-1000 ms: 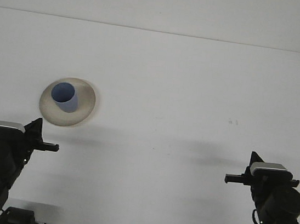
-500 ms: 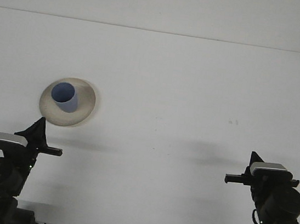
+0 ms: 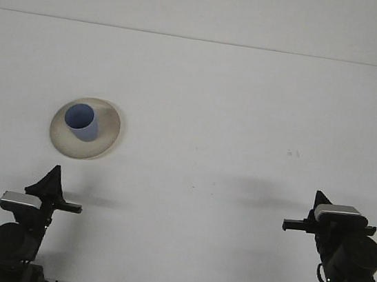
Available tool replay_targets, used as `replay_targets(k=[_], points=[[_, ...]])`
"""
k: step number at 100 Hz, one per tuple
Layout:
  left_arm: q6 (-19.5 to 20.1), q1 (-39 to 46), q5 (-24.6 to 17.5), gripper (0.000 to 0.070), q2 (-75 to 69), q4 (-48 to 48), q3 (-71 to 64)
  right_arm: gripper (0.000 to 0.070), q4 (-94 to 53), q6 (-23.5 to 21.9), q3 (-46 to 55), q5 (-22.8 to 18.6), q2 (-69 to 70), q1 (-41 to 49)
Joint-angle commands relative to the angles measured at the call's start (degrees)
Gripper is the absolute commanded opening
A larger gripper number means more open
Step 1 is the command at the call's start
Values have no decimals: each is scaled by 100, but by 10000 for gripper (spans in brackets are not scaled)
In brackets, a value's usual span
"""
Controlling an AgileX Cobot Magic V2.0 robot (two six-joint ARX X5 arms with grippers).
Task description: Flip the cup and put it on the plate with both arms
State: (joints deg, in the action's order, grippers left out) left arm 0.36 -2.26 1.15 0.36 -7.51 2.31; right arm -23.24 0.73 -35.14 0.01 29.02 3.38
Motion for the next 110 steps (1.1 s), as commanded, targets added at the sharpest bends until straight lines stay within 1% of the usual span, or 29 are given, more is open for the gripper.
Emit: replay_targets(k=[1,8,92,110], points=[[24,7,-2,11,-20,-120,-55,0,61,59,-52,2,17,13],[28,7,-2,11,-20,-297,-151,0,72,59,-52,2,17,13],[26,4,-7,11,-17,-289,-149,0,70,59,-48,2,13,20],[26,4,-7,11,-17,-289,-149,0,101,61,-7,11,-275,20]])
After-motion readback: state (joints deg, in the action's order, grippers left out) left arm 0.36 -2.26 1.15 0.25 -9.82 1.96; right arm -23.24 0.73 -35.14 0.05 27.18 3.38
